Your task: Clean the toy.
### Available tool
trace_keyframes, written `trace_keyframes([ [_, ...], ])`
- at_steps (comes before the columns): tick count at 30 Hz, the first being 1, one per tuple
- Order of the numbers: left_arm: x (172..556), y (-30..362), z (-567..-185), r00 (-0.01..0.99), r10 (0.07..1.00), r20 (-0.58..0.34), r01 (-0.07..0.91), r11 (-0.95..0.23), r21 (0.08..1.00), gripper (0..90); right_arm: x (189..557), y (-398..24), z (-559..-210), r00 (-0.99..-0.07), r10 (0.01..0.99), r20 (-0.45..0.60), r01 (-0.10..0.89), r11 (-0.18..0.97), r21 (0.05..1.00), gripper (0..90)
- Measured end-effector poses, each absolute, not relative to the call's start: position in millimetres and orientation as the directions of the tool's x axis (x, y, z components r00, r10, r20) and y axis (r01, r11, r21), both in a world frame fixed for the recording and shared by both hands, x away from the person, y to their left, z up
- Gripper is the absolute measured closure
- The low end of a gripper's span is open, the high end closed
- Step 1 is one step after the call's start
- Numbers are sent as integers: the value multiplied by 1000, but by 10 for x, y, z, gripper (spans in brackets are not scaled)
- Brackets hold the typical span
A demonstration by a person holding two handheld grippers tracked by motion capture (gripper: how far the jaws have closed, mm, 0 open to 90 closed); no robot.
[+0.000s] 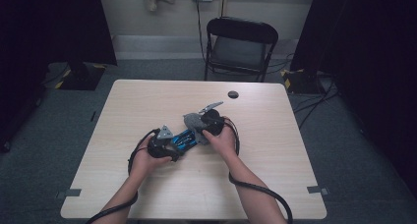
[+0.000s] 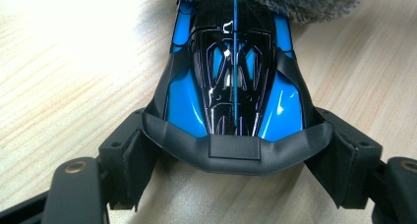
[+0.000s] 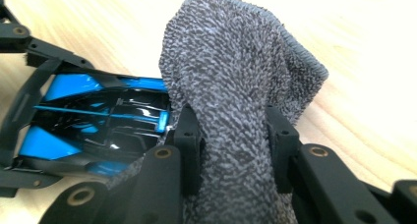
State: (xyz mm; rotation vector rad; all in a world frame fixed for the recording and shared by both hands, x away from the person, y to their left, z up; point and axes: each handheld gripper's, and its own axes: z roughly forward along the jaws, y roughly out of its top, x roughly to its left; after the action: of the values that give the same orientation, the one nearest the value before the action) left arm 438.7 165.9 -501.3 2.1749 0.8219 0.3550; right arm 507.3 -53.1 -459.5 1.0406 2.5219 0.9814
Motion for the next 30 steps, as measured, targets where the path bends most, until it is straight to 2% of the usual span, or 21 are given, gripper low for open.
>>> trace_keyframes([
  [10, 4386, 1659, -5013, 753, 658, -10, 444, -495, 747, 248, 5138, -574, -4625, -702, 711, 40, 547, 502, 670, 662],
  [22, 4386, 1659, -5014, 753, 658, -12, 444, -494, 748, 248, 5226, -660, -4665, -660, 744, 103, 598, 437, 672, 662],
  [30, 4385, 1659, -5013, 752, 659, -12, 445, -494, 747, 248, 5267, -703, -4677, -640, 763, 93, 607, 427, 670, 661],
])
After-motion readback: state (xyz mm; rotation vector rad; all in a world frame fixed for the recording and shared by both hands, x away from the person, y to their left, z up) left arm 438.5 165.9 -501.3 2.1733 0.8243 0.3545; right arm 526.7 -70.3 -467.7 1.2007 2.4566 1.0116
